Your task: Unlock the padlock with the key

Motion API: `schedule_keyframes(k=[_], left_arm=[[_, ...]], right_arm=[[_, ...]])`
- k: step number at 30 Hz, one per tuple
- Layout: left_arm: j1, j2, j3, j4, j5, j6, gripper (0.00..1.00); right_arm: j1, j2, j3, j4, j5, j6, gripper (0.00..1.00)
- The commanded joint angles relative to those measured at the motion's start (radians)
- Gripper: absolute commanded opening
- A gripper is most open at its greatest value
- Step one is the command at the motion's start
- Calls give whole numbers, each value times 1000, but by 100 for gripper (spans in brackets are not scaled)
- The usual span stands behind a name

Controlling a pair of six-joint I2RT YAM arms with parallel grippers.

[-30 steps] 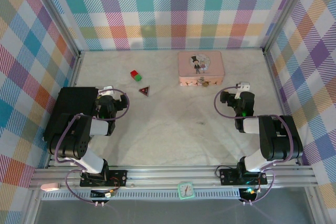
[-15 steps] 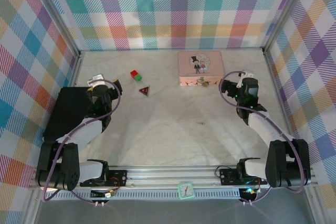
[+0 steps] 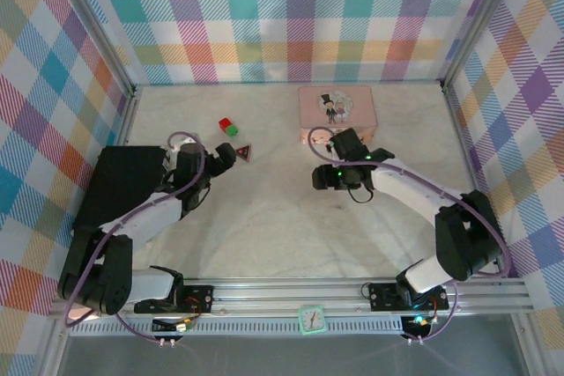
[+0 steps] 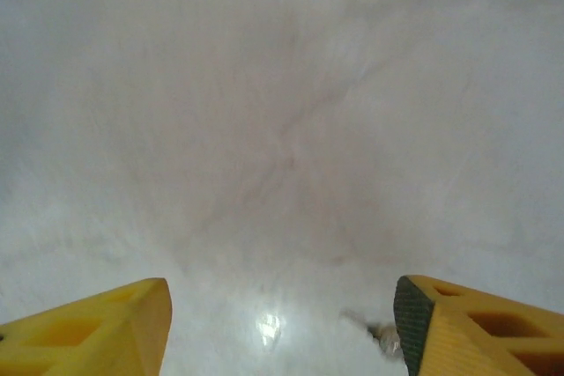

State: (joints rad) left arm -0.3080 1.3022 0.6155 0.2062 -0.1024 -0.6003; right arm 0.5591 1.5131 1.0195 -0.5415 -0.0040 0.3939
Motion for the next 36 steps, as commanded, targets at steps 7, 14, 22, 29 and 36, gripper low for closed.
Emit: schedule_keyframes(k=[7,14,22,29,36], left_arm=[[-146,137,97,-8,4,-39,100],[-181,179,142,-3,30,-44,100],[-201,137,126,-28,17,-45,100],[-213,103,120,-37,3,-51,100],[-229,105,137,-25,-1,-63,100]], right_arm=[[78,65,32,-299,118,7,47],[57,112,54,-257,207,-10,38],[9,137,24,-193,143,7,37],[-30,141,-49,-116,51,64,37],[-29,142,-122,-69,26,129,34]])
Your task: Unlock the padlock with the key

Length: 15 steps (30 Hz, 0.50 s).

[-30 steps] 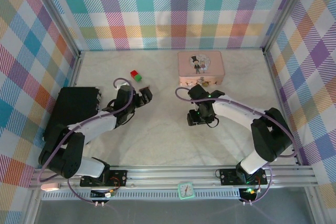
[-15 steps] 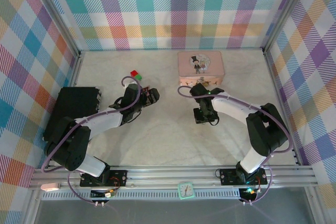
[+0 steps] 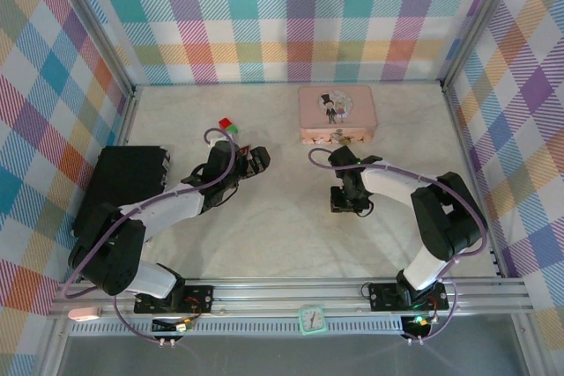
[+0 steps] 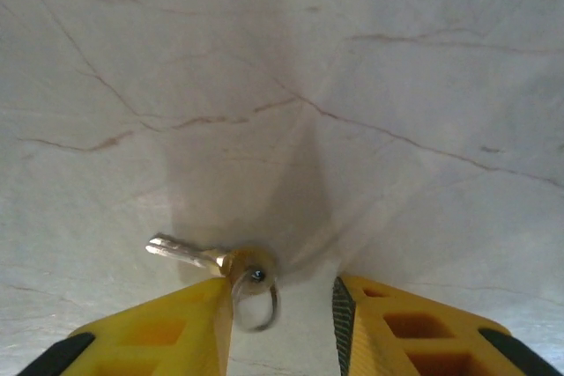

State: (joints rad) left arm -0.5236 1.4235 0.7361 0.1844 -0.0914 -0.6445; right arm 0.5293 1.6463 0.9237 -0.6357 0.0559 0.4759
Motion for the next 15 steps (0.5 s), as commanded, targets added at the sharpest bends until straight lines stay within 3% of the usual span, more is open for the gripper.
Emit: schedule_keyframes(k=[1,8,15], left_arm=[[-16,-16,18,-2,-13,-20,100],[-36,-24,16,9,-4,-46,100],[-83,-18,-10,91,41,-160,100]], right_arm=[[0,10,-34,35,-33,52,33],[-2,-25,-64,93,-39,70,14],[-3,-194,-134,240,-149,34,1]])
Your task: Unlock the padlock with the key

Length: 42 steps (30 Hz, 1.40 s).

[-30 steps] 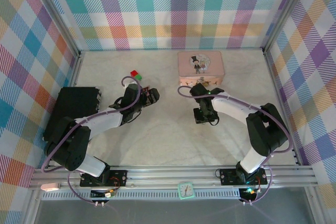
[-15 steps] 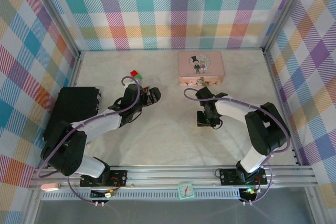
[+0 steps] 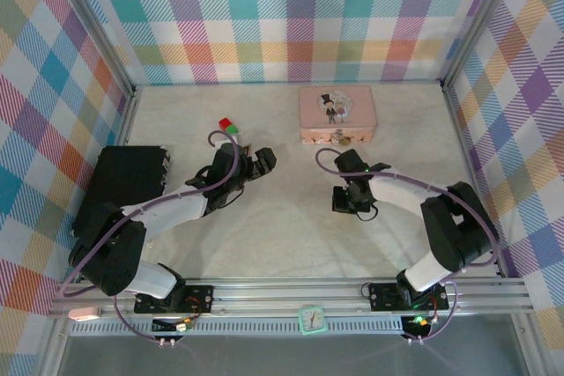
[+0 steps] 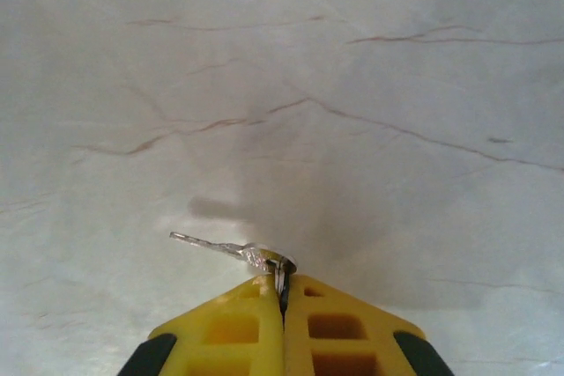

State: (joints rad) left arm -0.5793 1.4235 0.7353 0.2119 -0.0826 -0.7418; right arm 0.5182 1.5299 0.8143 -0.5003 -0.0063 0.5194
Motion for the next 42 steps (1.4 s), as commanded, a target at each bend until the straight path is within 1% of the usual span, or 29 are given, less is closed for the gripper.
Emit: schedule_keyframes(k=[1,5,8,12,16,19,24,30,31,32,34,36,38,39,41,42], left_arm=[[-37,-15,-8,74,36,-76,100],[-84,15,-8,146,67,-156,99],[-120,52,-10,239,94,-214,97],[-162,102,8,363,148,-185,88],[-178,143,16,455,225,-132,75],[-183,155,22,477,269,-100,64],[-196,156,28,464,280,-57,57],[-202,171,42,445,287,-41,48],[-203,173,43,447,288,-41,44],[-203,175,43,448,290,-41,38],[-203,178,44,452,291,-41,20],[-204,178,45,450,290,-40,8],[-205,176,45,444,284,-39,2],[-204,176,44,440,281,-39,0],[-204,171,40,434,272,-37,0],[-204,168,38,432,263,-37,0]], right_arm=[[8,-104,-36,133,-107,-14,0],[8,-189,-80,267,-218,10,0],[8,-193,-81,339,-287,51,0],[8,-180,-73,425,-331,134,0],[8,-164,-42,441,-380,182,0],[6,-157,-20,420,-396,195,0],[-11,-153,-21,454,-445,231,0],[-20,-157,-20,485,-492,259,0],[-21,-157,-21,486,-496,258,0],[-20,-157,-21,485,-497,260,0],[-22,-158,-21,485,-497,260,0],[-24,-159,-26,490,-495,265,0],[-25,-159,-27,496,-498,267,0],[-25,-159,-27,496,-499,269,0],[-27,-159,-26,496,-501,268,0],[-27,-163,-25,492,-499,266,4]])
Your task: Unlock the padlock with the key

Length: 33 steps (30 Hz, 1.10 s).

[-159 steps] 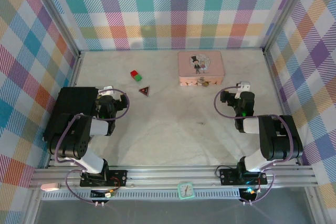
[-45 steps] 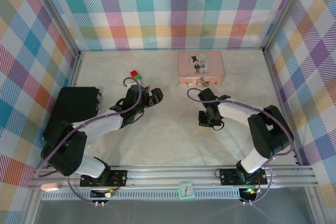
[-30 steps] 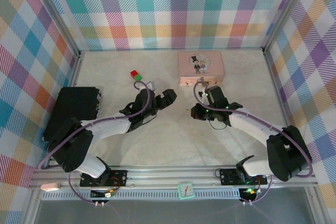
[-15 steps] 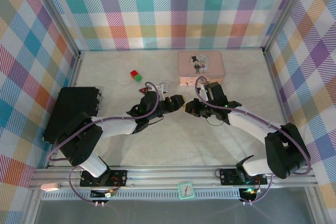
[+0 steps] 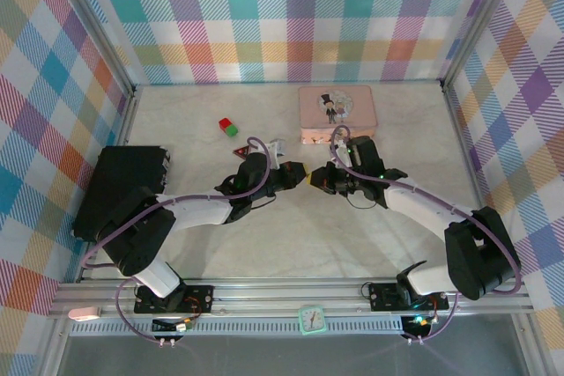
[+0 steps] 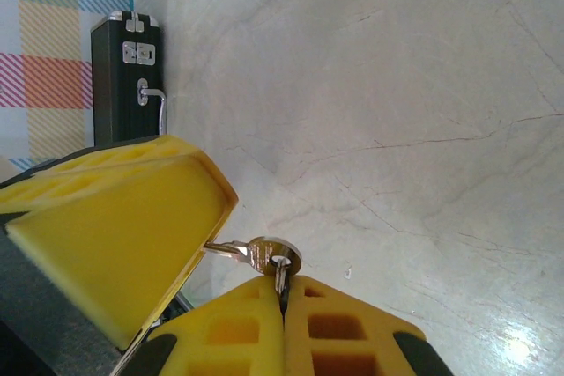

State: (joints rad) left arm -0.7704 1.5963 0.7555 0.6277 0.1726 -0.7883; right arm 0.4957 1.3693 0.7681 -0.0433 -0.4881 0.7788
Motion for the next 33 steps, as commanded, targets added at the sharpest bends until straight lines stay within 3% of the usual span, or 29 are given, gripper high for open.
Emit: schedule_keyframes(k=[1,5,9,12,17,27,33], left_arm=[[-13,-10,15,12,-3,10,0],[-12,-50,18,-77,-60,74,0],[-11,-103,49,-240,-166,176,0],[-9,-130,77,-355,-250,230,0],[-12,-151,95,-418,-326,253,0],[-9,-237,31,-438,-357,222,0],[-10,-328,-13,-495,-408,237,0]], right_arm=[[-6,-6,22,25,-8,4,12],[-46,-50,59,-112,87,-66,59],[-136,-86,133,-274,273,-198,99],[-228,-45,215,-326,371,-301,99],[-386,158,414,-342,384,-411,99],[-503,737,1032,-509,203,-608,99],[-510,879,1145,-500,1,-645,100]])
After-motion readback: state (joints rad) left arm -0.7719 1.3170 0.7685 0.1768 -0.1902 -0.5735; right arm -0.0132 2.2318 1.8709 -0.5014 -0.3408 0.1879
